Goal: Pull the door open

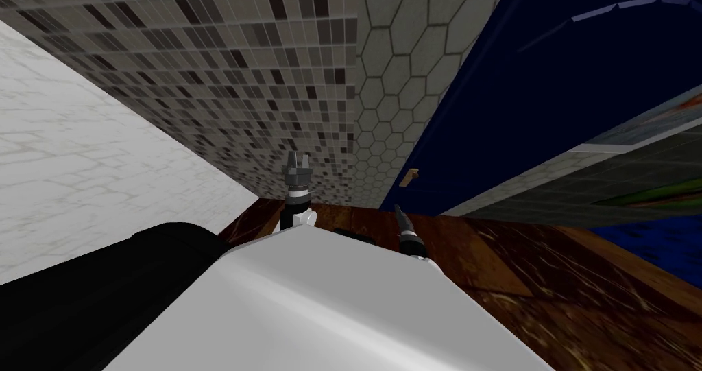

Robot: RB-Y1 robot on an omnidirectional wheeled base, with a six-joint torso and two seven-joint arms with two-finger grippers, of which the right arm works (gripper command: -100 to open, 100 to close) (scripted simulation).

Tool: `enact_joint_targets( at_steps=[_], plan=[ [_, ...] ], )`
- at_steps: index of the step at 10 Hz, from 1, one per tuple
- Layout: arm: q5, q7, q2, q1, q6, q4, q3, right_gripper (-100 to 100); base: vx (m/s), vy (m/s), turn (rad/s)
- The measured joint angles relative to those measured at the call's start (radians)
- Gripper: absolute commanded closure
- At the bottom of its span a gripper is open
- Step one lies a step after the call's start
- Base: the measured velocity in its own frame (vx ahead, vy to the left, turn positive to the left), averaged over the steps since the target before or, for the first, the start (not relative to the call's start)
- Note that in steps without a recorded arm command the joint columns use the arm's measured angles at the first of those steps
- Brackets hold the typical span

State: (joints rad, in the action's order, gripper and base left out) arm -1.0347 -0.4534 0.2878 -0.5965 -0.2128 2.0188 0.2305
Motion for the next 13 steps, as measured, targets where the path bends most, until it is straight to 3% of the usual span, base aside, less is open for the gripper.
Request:
enact_joint_targets(
  at_steps=[9, 11, 13],
  plan=[
    [-0.230, -0.089, 0.067, -0.016, -0.193, -0.060, 0.052, -100, 0.036, -0.106, 0.179],
    [-0.301, -0.124, 0.074, -0.022, -0.226, -0.082, 0.058, -100, 0.026, -0.110, 0.152],
    [-0.335, -0.133, 0.090, -0.025, -0.266, -0.090, 0.068, -100, 0.029, -0.102, 0.146]
  ],
)
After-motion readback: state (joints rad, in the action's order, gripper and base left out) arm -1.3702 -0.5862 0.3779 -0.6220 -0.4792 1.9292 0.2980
